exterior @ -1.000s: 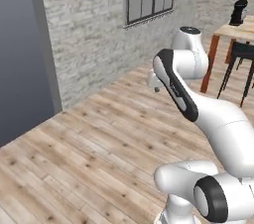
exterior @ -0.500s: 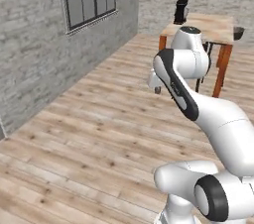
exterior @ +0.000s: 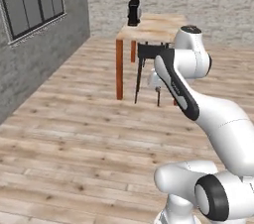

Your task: Navigate to the coffee machine.

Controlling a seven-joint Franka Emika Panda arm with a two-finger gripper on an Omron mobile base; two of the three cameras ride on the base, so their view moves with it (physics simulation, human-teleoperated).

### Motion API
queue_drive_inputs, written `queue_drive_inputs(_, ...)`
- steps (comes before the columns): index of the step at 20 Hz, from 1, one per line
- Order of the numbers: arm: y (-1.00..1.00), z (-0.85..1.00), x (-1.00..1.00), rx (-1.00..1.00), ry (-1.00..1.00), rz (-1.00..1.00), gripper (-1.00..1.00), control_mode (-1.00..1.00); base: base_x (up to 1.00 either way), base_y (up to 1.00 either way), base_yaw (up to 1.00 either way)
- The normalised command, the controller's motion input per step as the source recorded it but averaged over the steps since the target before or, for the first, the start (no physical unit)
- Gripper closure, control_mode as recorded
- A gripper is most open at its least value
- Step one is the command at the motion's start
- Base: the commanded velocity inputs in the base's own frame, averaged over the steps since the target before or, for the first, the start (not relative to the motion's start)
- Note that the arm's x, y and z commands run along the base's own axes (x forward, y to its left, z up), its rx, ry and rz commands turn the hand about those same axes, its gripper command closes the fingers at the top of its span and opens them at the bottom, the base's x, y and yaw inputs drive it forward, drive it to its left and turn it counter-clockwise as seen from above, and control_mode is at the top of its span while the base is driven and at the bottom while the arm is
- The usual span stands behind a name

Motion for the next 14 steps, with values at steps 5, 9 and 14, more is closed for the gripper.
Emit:
queue_drive_inputs(5, 0.0, 0.0, 0.0, 0.0, 0.0, 0.0, -1.0, 1.0, 0.5, -0.1, -0.4)
queue_drive_inputs(9, 0.0, 0.0, 0.0, 0.0, 0.0, 0.0, -1.0, 1.0, 0.39, -0.04, -0.53)
queue_drive_inputs(14, 0.0, 0.0, 0.0, 0.0, 0.0, 0.0, -1.0, 1.0, 0.29, -0.06, -0.59)
